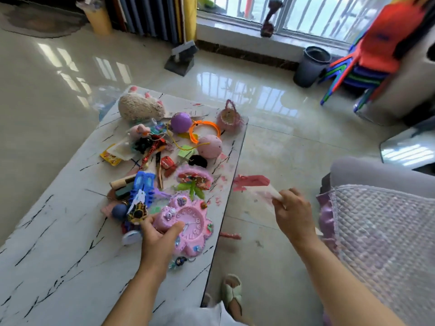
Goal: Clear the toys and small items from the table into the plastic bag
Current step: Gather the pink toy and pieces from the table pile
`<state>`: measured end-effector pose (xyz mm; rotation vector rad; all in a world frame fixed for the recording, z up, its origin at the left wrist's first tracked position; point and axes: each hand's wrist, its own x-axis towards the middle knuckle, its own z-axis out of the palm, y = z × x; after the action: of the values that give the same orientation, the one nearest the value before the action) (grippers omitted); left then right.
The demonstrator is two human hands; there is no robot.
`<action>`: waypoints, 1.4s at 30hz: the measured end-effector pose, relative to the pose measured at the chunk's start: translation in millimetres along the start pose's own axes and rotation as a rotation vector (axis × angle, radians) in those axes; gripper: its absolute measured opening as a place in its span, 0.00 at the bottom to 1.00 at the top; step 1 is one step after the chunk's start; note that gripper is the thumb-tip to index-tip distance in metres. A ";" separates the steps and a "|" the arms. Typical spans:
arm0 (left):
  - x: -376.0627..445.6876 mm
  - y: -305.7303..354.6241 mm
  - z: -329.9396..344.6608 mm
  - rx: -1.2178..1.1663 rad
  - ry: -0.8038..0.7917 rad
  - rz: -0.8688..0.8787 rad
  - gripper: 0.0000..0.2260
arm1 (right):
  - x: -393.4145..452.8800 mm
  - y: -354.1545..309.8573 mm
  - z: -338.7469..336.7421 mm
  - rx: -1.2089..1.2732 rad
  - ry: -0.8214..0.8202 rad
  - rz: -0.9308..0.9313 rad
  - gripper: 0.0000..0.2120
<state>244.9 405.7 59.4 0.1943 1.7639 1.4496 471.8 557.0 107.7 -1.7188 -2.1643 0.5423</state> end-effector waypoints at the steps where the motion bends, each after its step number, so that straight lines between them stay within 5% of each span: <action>1: -5.2 -1.4 11.7 0.016 -0.037 0.000 0.23 | -10.5 13.0 -6.5 0.010 0.021 0.045 0.07; 14: -100.0 -34.7 177.6 0.313 -0.546 0.014 0.23 | -150.2 167.2 -88.1 0.201 0.282 0.662 0.18; 19: -179.3 -68.4 248.2 0.421 -0.760 0.039 0.22 | -218.3 241.4 -127.3 0.260 0.398 0.888 0.09; 34: -492.4 -294.2 415.2 0.762 -1.255 -0.063 0.20 | -510.9 473.1 -241.9 0.236 0.751 1.291 0.05; 42: -603.6 -384.2 461.5 0.873 -1.390 -0.075 0.15 | -601.8 572.6 -250.3 0.205 0.851 1.410 0.21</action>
<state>1085.1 272.6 21.8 1.2156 0.9983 0.1285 1212.0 109.6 40.2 -2.4537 -0.1464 0.1858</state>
